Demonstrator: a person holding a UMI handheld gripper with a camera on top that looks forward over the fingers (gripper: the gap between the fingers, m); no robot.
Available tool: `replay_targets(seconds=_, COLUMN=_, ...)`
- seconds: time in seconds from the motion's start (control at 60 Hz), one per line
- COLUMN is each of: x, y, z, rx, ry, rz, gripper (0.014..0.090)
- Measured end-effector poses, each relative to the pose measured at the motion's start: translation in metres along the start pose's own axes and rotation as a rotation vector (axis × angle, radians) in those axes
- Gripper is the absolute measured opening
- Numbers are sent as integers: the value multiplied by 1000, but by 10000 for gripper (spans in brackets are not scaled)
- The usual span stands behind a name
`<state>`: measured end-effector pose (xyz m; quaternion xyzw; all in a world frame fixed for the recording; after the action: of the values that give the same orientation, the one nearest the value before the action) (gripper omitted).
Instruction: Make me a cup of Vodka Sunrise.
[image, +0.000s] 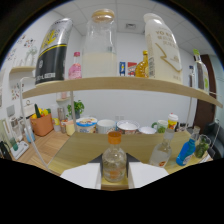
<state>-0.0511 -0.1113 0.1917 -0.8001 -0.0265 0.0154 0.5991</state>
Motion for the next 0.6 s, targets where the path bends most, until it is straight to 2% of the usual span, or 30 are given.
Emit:
replay_targets(seconds=0.283, x=-16, y=-18, z=-64, rx=69, ry=-52, rz=18, gripper=354)
replay_targets(seconds=0.4, x=-24, y=1, z=-89, rx=54, ry=-64, rz=27, gripper=354)
replay_targets(seconds=0.6, x=-29, y=70, z=-97, rx=-43, ry=-35, rz=51, gripper=353)
